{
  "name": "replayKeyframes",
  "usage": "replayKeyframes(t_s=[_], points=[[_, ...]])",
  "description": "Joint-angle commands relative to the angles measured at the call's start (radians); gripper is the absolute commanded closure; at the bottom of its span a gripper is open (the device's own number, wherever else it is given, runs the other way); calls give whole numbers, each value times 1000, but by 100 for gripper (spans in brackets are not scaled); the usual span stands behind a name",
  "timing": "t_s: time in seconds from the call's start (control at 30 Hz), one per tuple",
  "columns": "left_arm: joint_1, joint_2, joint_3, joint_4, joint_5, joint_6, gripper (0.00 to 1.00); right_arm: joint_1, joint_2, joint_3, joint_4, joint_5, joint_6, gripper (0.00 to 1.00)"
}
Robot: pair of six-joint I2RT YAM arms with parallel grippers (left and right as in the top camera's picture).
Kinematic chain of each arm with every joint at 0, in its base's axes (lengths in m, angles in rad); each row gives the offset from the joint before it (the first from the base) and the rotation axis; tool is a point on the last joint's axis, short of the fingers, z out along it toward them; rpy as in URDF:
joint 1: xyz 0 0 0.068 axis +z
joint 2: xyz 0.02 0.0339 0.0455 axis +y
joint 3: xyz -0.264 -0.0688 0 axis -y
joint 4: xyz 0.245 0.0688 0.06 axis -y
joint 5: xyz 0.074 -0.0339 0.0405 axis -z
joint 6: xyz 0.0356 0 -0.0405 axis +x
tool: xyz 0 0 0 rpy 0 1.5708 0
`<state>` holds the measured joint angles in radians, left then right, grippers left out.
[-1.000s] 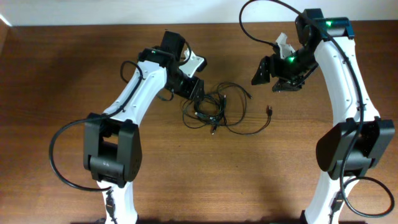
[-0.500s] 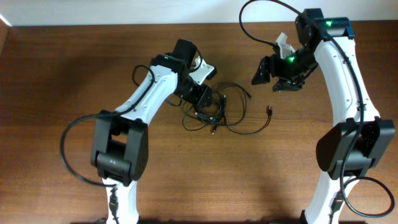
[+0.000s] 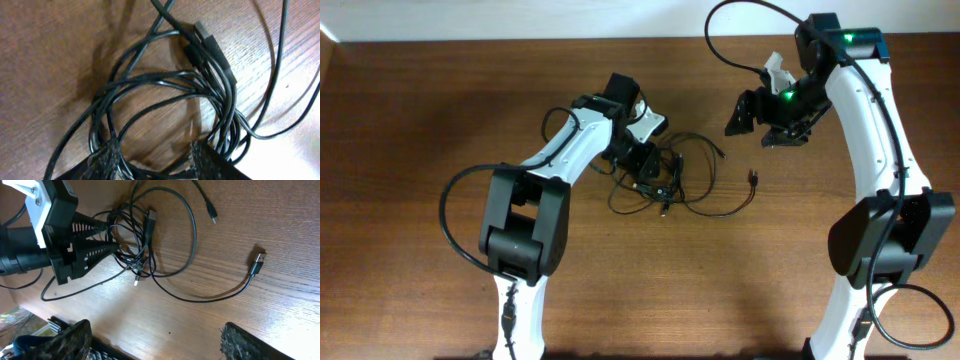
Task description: Untangle cables
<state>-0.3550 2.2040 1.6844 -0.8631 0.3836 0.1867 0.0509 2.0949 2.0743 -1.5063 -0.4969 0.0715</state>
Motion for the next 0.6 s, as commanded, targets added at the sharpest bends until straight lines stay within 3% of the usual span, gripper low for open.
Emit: replayKeyframes(t_s=[0.0, 0.07, 0.43, 0.5, 0.53, 0.57], points=[[-2, 16, -2, 23, -74, -17, 52, 2, -35, -4, 3, 8, -5, 16], [-2, 14, 24, -10, -142, -45, 53, 2, -35, -4, 3, 12, -5, 15], [-55, 88, 48, -93, -134, -62, 62, 2, -35, -4, 2, 12, -5, 15], [-66, 89, 48, -93, -134, -62, 76, 2, -35, -4, 1, 12, -5, 15], [-69, 89, 49, -92, -137, -62, 93, 2, -35, -4, 1, 12, -5, 15], [-69, 89, 55, -97, -137, -62, 100, 2, -35, -4, 2, 12, -5, 15]])
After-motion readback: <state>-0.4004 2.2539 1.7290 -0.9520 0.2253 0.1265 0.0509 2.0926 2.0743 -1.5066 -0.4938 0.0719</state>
